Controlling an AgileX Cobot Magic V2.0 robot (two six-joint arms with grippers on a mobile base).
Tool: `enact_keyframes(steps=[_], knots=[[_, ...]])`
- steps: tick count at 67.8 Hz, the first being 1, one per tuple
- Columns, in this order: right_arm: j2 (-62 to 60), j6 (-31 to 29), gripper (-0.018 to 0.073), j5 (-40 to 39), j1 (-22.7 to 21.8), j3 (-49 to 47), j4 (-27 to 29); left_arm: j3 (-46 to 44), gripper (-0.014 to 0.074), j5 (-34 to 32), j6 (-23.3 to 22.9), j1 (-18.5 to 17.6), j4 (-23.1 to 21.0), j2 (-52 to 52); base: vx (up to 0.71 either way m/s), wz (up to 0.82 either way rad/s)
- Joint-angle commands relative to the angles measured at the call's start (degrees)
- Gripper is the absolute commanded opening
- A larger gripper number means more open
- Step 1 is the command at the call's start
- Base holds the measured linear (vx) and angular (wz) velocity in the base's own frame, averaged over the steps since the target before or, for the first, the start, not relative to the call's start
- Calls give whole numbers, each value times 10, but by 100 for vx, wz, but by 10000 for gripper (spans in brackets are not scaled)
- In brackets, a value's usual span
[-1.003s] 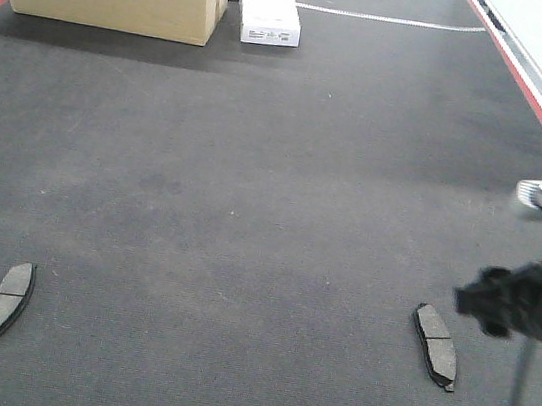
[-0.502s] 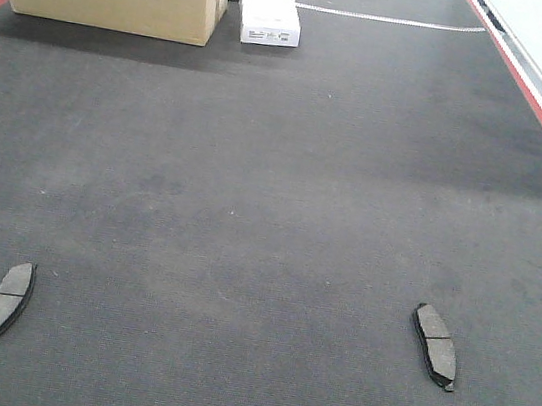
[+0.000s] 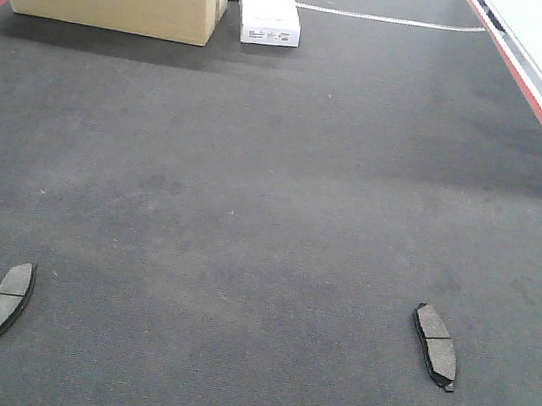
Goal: Move and align brake pads A on conveyor
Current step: 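Raise both empty grippers away from the conveyor belt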
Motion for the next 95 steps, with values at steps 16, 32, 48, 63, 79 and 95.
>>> enact_keyframes(steps=[16,32,48,63,79,95], knots=[[6,0,505,-42,-3,-15,-1,-13,372,-41,-2,-3,-1,6,0,0],[6,0,505,-42,-3,-15,-2,-13,372,-41,-2,-3,-1,6,0,1],[6,0,505,-42,-3,-15,-2,-13,372,-41,-2,-3,-1,6,-10,5],[6,0,505,-42,-3,-15,-2,-13,372,-41,-2,-3,-1,6,-30,0],[6,0,505,-42,-3,-15,-2,-13,372,-41,-2,-3,-1,6,-43,-1],[6,0,505,-42,-3,-15,-2,-13,372,-41,-2,-3,-1,6,-46,-3]])
